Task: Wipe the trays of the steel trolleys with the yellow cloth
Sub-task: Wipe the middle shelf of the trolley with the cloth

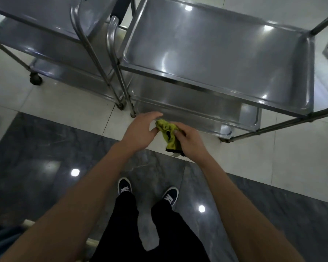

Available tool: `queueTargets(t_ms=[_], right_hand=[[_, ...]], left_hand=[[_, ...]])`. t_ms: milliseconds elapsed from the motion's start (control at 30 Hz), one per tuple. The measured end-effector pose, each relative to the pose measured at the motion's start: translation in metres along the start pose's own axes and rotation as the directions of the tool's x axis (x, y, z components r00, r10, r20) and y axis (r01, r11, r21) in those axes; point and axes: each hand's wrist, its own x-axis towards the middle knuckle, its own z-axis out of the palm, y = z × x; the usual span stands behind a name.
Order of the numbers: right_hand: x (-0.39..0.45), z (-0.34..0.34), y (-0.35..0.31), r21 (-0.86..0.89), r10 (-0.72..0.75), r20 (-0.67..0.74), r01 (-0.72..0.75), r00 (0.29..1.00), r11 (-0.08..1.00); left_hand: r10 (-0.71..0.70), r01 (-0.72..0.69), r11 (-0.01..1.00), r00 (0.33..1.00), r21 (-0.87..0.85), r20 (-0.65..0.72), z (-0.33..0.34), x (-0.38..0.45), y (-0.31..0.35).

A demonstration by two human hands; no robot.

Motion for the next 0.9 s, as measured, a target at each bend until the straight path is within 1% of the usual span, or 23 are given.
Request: queueTargets(t_ms=[67,300,467,567,633,733,767,833,900], right_hand=[[0.009,0.012,0.005,-0.003,0.018,0.018,-0.018,1.0,1.0],[0.034,0.055,0.024,0.129,0.075,-0.008,-0.073,0.997,0.989],[0.041,0.083,0.048,0.216,0.106,-0.106,-0.082,0.989,0.973],[0.044,0.101,0.069,0.264,0.194,-0.111,-0.159,0.975,0.951],[0.05,0.112,0.084,0.252,0.211,-0.152,-0.169,0.965,0.953],[0.062,0.125,0.105,0.209,0.17,-0.239,-0.12,0.956,0.971],[0.067,0.128,0.111,0.173,0.15,-0.26,-0.107,0.954,0.979],[0.077,0.134,0.123,0.079,0.116,-0.254,-0.099,0.96,0.992],[0.089,0.141,0.135,-0.007,0.091,-0.182,-0.094,0.979,0.996]], left_hand=[[0.037,-0.037,0.999,0.999,-0.016,0.014,-0.003,0.004,-0.017],[0.07,-0.067,0.997,0.994,-0.029,0.089,-0.02,0.019,-0.073],[0.114,-0.123,0.991,0.984,0.053,0.14,-0.023,0.036,-0.092],[0.155,-0.171,0.982,0.971,0.075,0.182,-0.014,0.046,-0.102],[0.157,-0.175,0.981,0.97,0.086,0.185,-0.004,0.052,-0.111],[0.169,-0.186,0.979,0.971,0.088,0.172,0.012,0.059,-0.127],[0.152,-0.164,0.984,0.976,0.067,0.153,0.018,0.062,-0.132],[0.096,-0.096,0.995,0.992,0.0,0.088,0.028,0.067,-0.143],[0.064,-0.061,0.995,0.998,-0.084,0.028,0.038,0.073,-0.155]])
